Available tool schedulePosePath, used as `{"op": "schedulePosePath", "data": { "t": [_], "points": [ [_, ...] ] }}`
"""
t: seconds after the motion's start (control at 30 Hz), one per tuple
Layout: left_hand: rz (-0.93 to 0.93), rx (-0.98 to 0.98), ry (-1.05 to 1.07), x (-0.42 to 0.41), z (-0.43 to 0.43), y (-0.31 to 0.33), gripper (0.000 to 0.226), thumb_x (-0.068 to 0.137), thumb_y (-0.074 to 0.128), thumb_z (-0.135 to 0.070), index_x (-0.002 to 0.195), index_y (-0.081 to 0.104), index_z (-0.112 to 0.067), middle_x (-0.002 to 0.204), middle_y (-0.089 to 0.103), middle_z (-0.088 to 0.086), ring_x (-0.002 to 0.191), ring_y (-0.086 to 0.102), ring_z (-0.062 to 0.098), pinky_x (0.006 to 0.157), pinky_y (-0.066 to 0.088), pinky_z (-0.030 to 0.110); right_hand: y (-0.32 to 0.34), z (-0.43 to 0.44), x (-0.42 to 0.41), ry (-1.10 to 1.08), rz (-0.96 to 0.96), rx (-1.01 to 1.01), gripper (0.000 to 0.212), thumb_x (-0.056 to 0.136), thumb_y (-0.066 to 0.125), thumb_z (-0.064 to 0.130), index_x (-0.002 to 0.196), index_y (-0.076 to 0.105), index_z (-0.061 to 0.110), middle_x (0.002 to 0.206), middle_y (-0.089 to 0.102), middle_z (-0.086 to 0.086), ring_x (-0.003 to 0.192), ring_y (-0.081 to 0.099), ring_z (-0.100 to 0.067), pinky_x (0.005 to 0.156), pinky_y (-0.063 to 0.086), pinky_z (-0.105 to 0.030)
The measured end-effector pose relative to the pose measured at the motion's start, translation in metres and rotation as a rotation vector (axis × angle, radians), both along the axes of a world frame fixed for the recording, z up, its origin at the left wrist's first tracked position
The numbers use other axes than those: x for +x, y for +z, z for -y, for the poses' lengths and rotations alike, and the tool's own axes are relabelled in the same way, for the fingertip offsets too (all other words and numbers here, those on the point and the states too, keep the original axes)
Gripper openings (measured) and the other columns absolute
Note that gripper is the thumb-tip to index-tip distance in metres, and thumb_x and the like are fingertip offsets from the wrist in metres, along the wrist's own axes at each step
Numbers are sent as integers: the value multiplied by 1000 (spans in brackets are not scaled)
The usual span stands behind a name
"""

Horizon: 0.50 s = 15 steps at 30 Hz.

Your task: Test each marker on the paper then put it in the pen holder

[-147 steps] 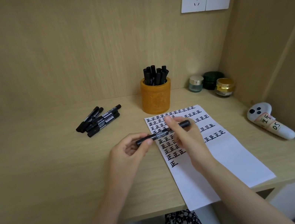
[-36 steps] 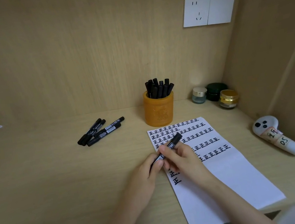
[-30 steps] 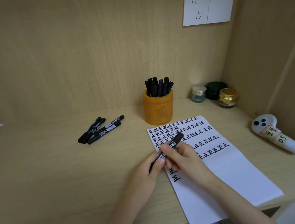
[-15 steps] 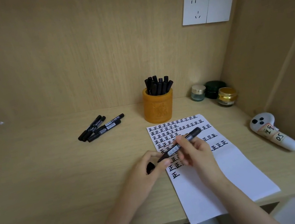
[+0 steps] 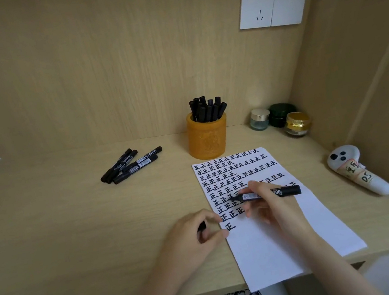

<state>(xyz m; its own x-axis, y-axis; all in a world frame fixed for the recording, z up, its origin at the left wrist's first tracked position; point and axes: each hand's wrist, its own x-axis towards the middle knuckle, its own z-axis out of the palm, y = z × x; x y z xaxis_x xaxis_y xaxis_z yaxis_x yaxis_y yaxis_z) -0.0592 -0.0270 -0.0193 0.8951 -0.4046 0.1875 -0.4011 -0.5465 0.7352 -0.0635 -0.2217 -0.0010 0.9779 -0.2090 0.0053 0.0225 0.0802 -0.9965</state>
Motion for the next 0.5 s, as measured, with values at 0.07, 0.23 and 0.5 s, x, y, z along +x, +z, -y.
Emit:
{"op": "schedulePosePath", "data": {
  "t": [0.07, 0.23, 0.5],
  "points": [
    [52, 57, -2, 0, 1, 0, 25, 78, 64, -51, 99, 60, -36, 66, 46, -12, 65, 44, 1, 65, 37, 16, 0, -4, 0, -37, 16, -98, 38, 86, 68, 28, 77, 62, -9, 56, 56, -9, 46, 49, -9, 47, 32, -19],
    [103, 126, 3, 0, 0, -4, 32, 76, 64, -56, 102, 59, -37, 68, 45, -13, 73, 45, 1, 72, 41, 19, -9, -11, -1, -133, 57, -193, 39, 79, 77, 23, 56, 51, 7, 44, 45, 12, 46, 43, -2, 51, 33, -12],
    [119, 152, 7, -2, 1, -2, 33, 77, 62, -57, 105, 57, -40, 69, 43, -15, 71, 43, -2, 66, 35, 14, -17, -10, 1, -171, 54, -281, 30, 83, 66, 7, 55, 55, 6, 47, 51, 10, 49, 44, -2, 50, 33, -11]
  ]
}}
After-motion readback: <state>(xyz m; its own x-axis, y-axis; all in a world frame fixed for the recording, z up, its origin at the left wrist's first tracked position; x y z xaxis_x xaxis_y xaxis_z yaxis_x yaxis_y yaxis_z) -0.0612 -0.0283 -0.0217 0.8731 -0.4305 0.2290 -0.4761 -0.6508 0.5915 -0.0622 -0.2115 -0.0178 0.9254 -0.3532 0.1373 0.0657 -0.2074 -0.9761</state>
